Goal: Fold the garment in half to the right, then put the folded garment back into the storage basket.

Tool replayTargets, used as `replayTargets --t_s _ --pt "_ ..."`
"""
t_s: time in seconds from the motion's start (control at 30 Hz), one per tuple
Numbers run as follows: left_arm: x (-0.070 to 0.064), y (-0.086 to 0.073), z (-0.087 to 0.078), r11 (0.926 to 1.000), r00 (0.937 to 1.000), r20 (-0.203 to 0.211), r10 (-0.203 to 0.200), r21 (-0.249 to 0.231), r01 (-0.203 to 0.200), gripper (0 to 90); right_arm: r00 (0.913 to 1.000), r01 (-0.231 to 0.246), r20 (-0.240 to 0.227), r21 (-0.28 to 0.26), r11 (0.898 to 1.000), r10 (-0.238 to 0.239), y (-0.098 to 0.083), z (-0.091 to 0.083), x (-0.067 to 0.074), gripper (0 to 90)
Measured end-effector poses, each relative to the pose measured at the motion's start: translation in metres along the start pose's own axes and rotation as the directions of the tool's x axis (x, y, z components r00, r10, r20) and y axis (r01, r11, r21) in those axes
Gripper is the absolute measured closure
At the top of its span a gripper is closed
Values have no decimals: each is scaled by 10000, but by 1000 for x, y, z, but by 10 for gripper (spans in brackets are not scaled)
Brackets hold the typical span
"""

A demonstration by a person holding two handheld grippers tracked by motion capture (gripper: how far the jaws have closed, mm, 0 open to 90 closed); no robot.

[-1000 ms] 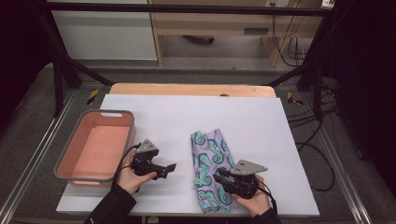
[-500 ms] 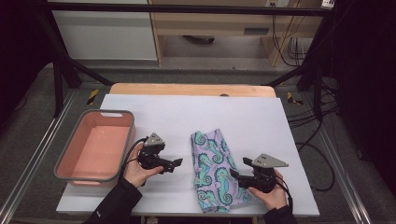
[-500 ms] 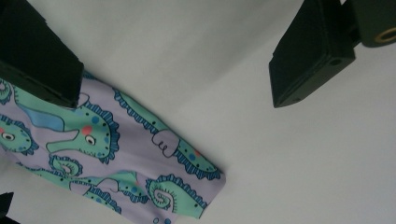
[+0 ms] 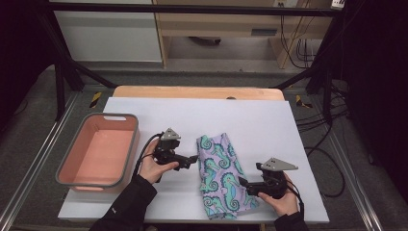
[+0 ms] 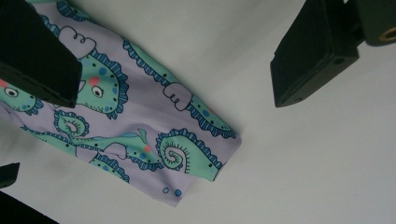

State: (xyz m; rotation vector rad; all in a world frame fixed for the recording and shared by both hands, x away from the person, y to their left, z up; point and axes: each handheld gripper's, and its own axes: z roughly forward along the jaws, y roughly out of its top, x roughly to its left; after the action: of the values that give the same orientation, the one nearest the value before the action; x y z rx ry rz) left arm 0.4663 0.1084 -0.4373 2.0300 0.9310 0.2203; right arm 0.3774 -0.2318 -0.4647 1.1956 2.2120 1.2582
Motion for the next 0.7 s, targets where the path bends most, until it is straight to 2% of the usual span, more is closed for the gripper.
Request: replayTargets --t_s 0.2,0.33,0.5,0.57,0.7 --pt "2 8 11 9996 9995 -169 -265 -83 263 43 10000 -38 28 -75 10000 39 1 -2 1 93" --pt "2 12 18 9995 9989 -367 -307 -44 306 61 10000 -54 -20 -66 10000 54 0 -3 2 90" --pt "2 15 24 9994 9986 -420 -328 -83 325 79 10000 -70 25 -106 9999 70 -2 -6 1 84" --pt "1 17 29 9997 9976 -650 -244 -20 244 87 9999 -142 53 -141 9998 143 -3 -7 1 82" --pt "3 18 36 9992 9967 -703 -404 -71 400 126 9998 -179 70 -101 9998 180 -4 -7 1 81"
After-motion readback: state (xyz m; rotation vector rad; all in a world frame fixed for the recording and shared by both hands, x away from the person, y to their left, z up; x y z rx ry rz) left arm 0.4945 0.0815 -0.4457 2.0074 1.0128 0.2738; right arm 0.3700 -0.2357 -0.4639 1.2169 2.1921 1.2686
